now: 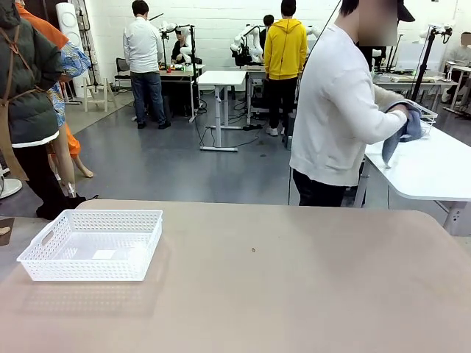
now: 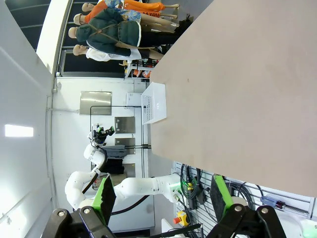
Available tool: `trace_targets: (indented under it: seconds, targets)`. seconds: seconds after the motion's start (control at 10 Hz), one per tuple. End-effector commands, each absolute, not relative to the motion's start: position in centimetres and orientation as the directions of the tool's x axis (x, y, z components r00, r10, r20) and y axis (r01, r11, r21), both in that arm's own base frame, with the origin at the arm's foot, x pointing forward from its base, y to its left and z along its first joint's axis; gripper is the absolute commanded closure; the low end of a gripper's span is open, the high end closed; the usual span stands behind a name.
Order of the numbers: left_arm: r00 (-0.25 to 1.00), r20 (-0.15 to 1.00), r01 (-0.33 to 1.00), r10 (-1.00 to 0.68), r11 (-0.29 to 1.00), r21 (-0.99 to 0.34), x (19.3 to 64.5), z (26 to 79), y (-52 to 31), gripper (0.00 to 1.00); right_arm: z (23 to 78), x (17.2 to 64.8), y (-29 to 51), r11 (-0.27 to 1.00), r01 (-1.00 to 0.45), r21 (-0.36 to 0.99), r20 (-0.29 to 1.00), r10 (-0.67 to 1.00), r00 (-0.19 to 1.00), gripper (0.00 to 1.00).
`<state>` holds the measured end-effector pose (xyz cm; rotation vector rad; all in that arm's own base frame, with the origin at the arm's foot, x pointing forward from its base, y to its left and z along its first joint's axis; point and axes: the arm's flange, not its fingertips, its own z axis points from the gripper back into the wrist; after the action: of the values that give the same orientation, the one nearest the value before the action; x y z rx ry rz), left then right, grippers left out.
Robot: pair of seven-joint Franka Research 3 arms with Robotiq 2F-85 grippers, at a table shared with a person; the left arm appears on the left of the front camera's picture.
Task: Clean and organize the cups into the basket.
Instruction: Pick up the Organizing basket and move it to the center of the table, then pick up the Reusable plastic cup from the right side of the table and place it inside the Organizing basket.
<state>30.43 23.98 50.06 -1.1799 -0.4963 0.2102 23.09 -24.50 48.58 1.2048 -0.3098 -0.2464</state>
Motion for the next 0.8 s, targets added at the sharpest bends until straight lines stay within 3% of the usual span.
trace_targets:
  seconds: [0.0,0.7]
  targets:
    - [0.873,0.264,0.102,0.41,0.375,-0.921,30.39,50.15,24.01,0.0,48.62,23.44,-24.58,0.319,0.011,0.948,0.108,-0.353,0.93,0.0]
    - [0.873,0.264,0.102,0.41,0.375,-0.921,30.39,50.15,24.01,0.0,48.62,23.44,-24.58,0.319,0.011,0.948,0.108,-0.353,0.93,0.0]
